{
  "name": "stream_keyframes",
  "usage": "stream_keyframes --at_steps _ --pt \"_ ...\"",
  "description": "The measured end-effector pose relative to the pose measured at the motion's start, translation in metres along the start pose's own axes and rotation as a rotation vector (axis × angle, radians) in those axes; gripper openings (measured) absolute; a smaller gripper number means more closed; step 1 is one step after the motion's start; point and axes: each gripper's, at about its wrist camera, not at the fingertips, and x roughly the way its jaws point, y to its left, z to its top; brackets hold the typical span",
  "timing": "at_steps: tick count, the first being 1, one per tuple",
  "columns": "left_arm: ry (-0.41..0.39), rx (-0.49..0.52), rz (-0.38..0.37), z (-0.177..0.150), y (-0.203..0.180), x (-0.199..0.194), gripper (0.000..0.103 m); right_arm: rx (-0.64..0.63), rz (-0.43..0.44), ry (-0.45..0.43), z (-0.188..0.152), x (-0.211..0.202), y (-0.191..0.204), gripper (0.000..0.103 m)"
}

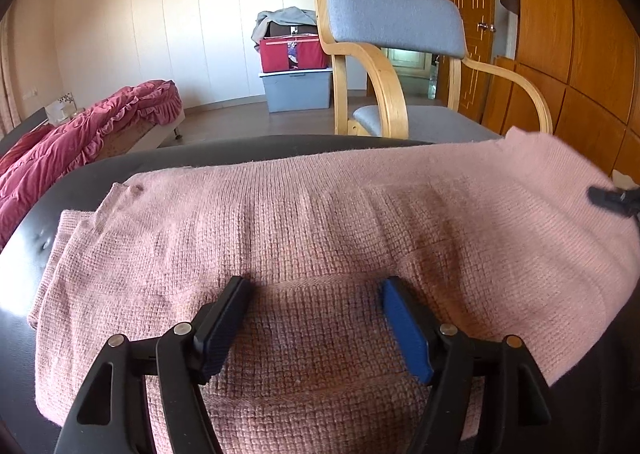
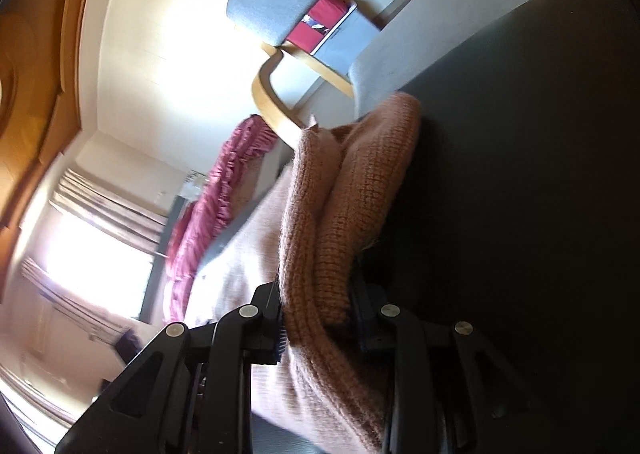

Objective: Fold clothes

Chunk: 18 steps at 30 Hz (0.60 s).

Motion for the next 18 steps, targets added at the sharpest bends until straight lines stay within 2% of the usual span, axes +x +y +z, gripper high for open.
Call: stream_keyframes --at_steps 7,11,14,17,18 --pt "-0.035 -0.079 -0.049 -0.009 0.031 -0.026 0.071 0.044 0.087 0.023 0.007 0.000 0.054 0.026" --pt "-0.078 -0.054 0.059 -0.018 0.066 -0.046 0.071 0.030 0.106 0.039 0.008 0.008 0.100 0.025" --pt "-0.112 -0.023 0.171 -0.029 0.096 -0.056 0.071 0.000 0.103 0.063 0.003 0.028 0.141 0.025" --pt "-0.107 -0.091 0.194 -0.036 0.137 -0.061 0.071 -0.038 0.103 0.098 -0.006 0.060 0.186 0.025" --pt "-0.099 -0.161 0.146 -0.040 0.155 -0.062 0.071 -0.049 0.104 0.109 -0.010 0.070 0.197 0.025"
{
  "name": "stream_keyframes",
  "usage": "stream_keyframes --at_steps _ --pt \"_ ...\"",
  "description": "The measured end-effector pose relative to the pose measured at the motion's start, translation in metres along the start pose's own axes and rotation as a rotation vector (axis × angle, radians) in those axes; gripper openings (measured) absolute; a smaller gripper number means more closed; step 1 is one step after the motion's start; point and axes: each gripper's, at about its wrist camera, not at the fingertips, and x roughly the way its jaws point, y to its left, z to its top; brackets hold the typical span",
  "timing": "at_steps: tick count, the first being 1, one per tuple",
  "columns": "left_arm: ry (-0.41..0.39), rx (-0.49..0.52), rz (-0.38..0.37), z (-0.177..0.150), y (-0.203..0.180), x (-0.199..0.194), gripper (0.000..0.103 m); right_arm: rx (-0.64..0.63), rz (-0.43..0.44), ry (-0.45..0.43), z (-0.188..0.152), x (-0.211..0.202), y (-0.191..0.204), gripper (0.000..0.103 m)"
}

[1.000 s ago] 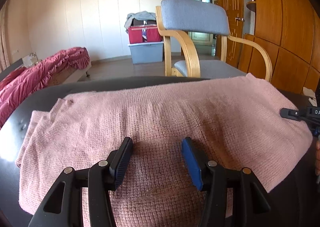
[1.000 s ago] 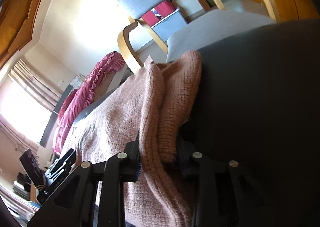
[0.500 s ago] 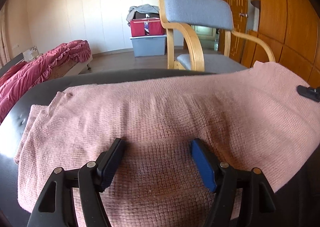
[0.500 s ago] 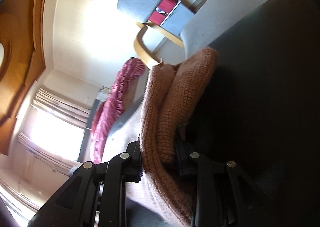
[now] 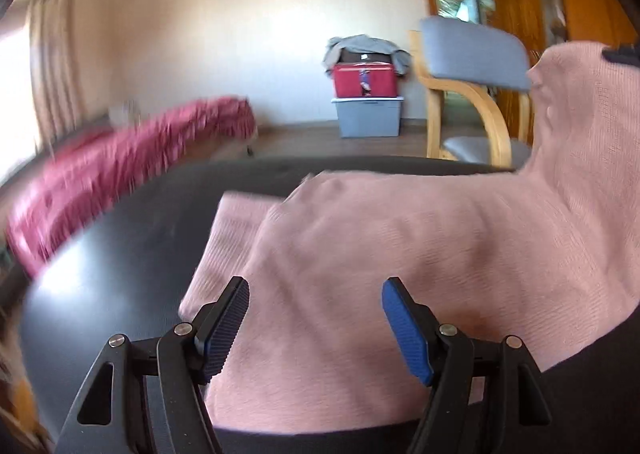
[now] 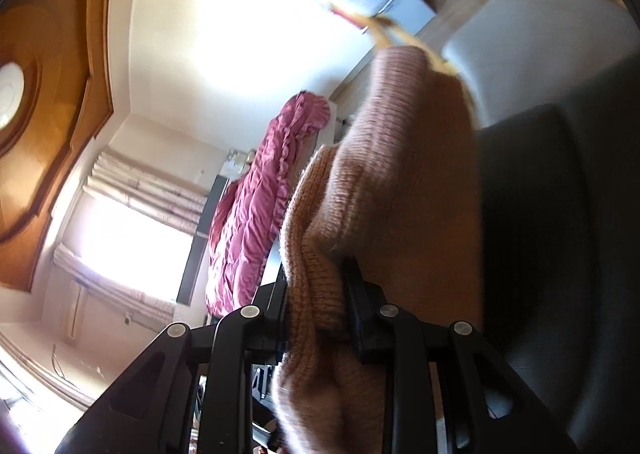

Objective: Fold clothes

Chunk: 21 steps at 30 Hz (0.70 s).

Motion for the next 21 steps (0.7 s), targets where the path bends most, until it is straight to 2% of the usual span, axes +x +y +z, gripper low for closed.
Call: stream_keyframes --at_steps 3,5,6,8,11,14,17,21 --pt "0.048 -0.202 -0.093 -0.006 0.043 0.010 0.071 -0.031 0.007 0.057 -0.011 0.052 0.035 0.025" --pt "0.099 -0.311 -0.127 -0.011 0.062 0.021 0.071 -0.054 0.010 0.103 -0.023 0.093 0.055 0.025" --pt "0.123 -0.351 -0.145 -0.014 0.067 0.026 0.070 -0.065 0.015 0.133 -0.030 0.116 0.063 0.011" --pt "0.140 -0.408 -0.177 -0.018 0.074 0.031 0.070 -0.089 0.013 0.192 -0.045 0.161 0.078 0.005" --pt "0.120 -0.423 -0.198 -0.020 0.077 0.028 0.070 -0.161 -0.079 0.264 -0.073 0.212 0.090 0.004" --pt "0.113 -0.444 -0.237 -0.022 0.082 0.029 0.070 -0.219 -0.094 0.332 -0.090 0.242 0.099 0.006" --pt "0.105 -0.458 -0.277 -0.021 0.085 0.030 0.070 -0.312 -0.157 0.294 -0.091 0.233 0.100 0.009" --pt "0.097 -0.438 -0.268 -0.016 0.081 0.030 0.070 -0.449 -0.268 0.220 -0.096 0.182 0.084 0.033"
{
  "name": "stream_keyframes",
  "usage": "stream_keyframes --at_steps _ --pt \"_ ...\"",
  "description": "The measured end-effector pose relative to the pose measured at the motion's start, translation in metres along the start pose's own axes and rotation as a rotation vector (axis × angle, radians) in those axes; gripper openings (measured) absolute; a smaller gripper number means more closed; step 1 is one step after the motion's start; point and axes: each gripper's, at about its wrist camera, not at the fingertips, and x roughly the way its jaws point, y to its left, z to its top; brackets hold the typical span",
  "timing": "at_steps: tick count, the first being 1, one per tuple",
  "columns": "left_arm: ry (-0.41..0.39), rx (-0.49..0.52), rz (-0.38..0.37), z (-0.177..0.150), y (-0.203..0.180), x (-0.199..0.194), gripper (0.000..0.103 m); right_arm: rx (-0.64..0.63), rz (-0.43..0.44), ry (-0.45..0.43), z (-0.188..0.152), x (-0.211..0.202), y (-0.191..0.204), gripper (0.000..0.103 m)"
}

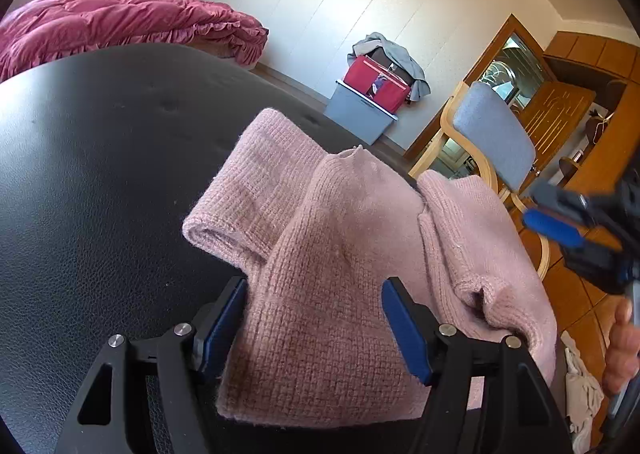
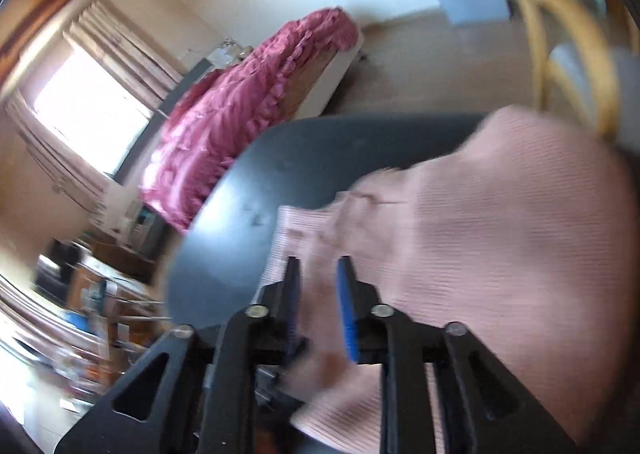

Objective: Fold clothes

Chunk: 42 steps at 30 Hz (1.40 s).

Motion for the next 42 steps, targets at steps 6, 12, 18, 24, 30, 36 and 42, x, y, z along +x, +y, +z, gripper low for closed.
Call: stream_keyframes --at_steps 6,12,18,24,30,36,42 --pt "-0.005 -0.019 0.018 0.002 0.006 -0.003 0.070 -0.275 -0.138 -0.040 -0.050 -0.029 0.002 0.065" --pt "-0.027 0.022 0.064 -0.002 0.002 -0.005 0.070 -0.546 -0.270 -0.046 -0.104 -0.024 0.015 0.068" --pt "-0.033 0.048 0.084 -0.006 0.001 -0.007 0.070 -0.727 -0.479 -0.098 -0.121 0.007 0.019 0.069" --pt "-0.059 0.061 0.070 -0.007 0.000 -0.012 0.070 -0.593 -0.472 -0.149 -0.096 0.020 0.000 0.023" --pt "-0.068 0.081 0.074 -0.007 -0.004 -0.012 0.070 -0.353 -0.468 -0.298 -0.069 -0.039 -0.054 0.018" --pt "-0.069 0.088 0.085 -0.008 -0.004 -0.012 0.070 -0.202 -0.628 -0.474 -0.061 -0.126 -0.115 0.017" --pt "-0.071 0.101 0.098 -0.008 -0.006 -0.013 0.070 0.042 -0.748 -0.549 -0.074 -0.211 -0.203 0.012"
